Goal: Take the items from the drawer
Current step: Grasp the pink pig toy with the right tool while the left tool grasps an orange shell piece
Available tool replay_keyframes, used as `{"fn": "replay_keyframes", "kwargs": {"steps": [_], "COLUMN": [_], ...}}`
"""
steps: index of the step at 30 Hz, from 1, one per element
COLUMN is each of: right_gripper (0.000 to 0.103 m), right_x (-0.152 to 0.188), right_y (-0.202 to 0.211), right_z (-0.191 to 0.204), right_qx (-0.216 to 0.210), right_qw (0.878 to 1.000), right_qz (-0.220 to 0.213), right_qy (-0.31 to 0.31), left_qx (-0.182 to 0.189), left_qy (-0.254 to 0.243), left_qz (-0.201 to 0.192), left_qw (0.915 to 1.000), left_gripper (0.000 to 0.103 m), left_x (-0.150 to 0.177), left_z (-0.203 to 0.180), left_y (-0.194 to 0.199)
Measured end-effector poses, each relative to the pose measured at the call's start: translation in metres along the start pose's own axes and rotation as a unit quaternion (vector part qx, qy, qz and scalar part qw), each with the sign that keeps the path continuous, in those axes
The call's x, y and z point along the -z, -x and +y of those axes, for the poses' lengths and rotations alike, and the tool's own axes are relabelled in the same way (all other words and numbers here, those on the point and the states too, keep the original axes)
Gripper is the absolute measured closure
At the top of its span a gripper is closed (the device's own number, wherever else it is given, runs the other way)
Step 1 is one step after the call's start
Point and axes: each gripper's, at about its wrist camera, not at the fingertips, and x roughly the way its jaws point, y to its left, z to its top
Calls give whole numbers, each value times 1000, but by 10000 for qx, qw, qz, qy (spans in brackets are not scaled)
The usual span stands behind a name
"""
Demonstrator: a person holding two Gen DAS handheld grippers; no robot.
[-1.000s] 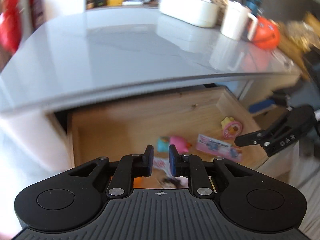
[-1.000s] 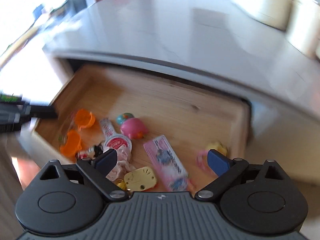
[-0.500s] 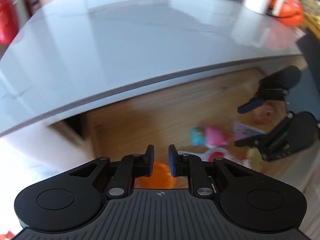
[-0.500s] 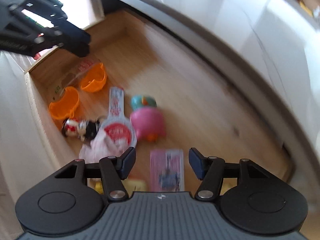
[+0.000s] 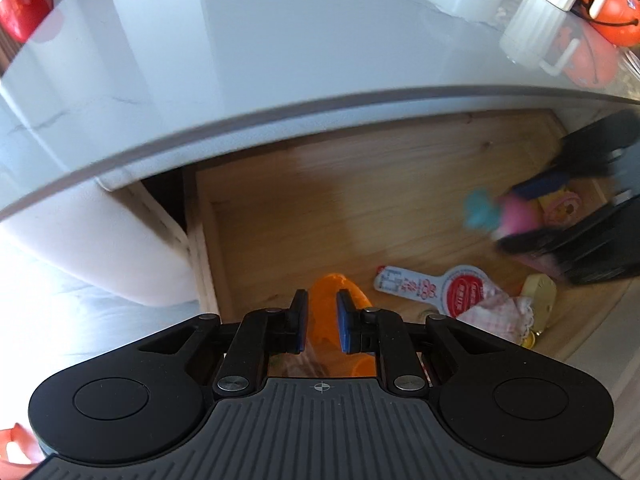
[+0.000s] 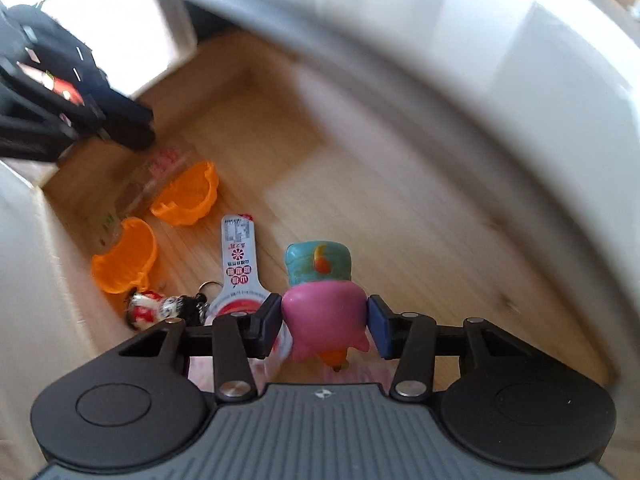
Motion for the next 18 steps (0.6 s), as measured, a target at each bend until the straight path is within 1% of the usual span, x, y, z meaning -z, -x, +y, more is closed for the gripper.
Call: {"fn": "replay_keyframes", "kwargs": {"steps": [2,4,7,9,10,13,15,18], "right_gripper": [57,57,57,57,57,57,57,57], "right_x": [14,35,69,87,91,92,97,100], "right_y": [29,51,67,64,60,61,55,53], "right_z": [-10,-25,-53,-63,-64,-64,-66,-65], "right_qx": [47,97,209,273,283,356,269,284], "right_qw": [9991,9949,9800,9683,9646,9657,9656,9644], "right_qz": [-195,-356,-534,-541,-512,-561,-464,-429], "right_qy": [-369,-934,-1904,-2424,-2572,-2509,-2545,-2594], "left_qx": [67,121,49,-55,-112,-314,-444,-306], "left_qy": [14,67,17,-118,-200,-237,-148,4], "left_qz": [137,255,409,550,608,751,784,757], "left_qw": [9999,9996,9992,9984,9979,9964,9958,9967], "left_gripper": [86,86,86,86,86,86,86,86], "left_x": [2,4,4,1,-1,-6,-12,-14], "left_z": [-1,-2,-7,-14,-16,-11,-9,-2], "left_y": [-3,-5,-9,-17,-19,-25,-33,-33]}}
